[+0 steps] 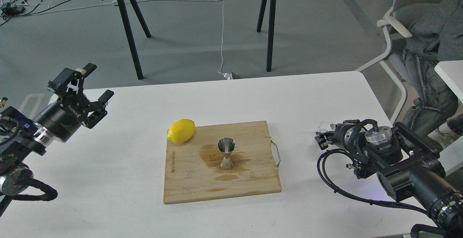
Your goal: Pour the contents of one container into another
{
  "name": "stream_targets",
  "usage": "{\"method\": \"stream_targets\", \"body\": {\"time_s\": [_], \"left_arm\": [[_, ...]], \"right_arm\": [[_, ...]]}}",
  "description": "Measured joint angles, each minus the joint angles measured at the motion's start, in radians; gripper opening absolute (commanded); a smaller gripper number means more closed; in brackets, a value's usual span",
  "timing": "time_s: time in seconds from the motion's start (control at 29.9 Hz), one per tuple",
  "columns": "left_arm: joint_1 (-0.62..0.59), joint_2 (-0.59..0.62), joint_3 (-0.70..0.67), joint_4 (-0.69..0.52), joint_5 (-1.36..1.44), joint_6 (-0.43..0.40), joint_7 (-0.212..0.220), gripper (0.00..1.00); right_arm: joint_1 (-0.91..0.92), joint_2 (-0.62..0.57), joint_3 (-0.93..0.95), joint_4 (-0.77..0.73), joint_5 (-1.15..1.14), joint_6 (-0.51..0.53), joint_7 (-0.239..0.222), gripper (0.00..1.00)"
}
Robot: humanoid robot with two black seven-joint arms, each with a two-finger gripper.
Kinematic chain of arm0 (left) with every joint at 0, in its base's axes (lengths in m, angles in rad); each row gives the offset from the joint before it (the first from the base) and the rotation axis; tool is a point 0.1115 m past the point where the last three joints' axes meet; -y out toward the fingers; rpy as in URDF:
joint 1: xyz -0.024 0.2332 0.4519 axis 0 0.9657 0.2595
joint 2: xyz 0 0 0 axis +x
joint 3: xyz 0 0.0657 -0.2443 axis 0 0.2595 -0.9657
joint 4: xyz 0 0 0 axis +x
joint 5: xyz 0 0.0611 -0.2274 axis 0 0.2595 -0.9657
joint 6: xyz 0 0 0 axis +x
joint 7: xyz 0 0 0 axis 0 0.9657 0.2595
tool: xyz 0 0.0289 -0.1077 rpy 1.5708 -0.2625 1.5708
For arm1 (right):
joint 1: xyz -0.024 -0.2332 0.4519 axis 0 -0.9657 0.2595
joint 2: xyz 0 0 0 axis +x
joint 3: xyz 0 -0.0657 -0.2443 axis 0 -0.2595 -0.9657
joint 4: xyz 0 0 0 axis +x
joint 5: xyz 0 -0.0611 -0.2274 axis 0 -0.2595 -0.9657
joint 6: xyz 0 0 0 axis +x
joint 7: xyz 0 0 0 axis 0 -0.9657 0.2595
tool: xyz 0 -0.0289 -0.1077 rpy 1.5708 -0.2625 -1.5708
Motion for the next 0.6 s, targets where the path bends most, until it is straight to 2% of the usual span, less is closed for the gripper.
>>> {"method": "stream_targets", "body": {"time_s": [0.6], "left_arm": [[0.007,0.000,0.000,0.014,0.000,0.000,0.000,0.98]], "right_arm": [[-0.003,0.001,-0.002,0.000,-0.010,0.008,-0.001,0.51]]}}
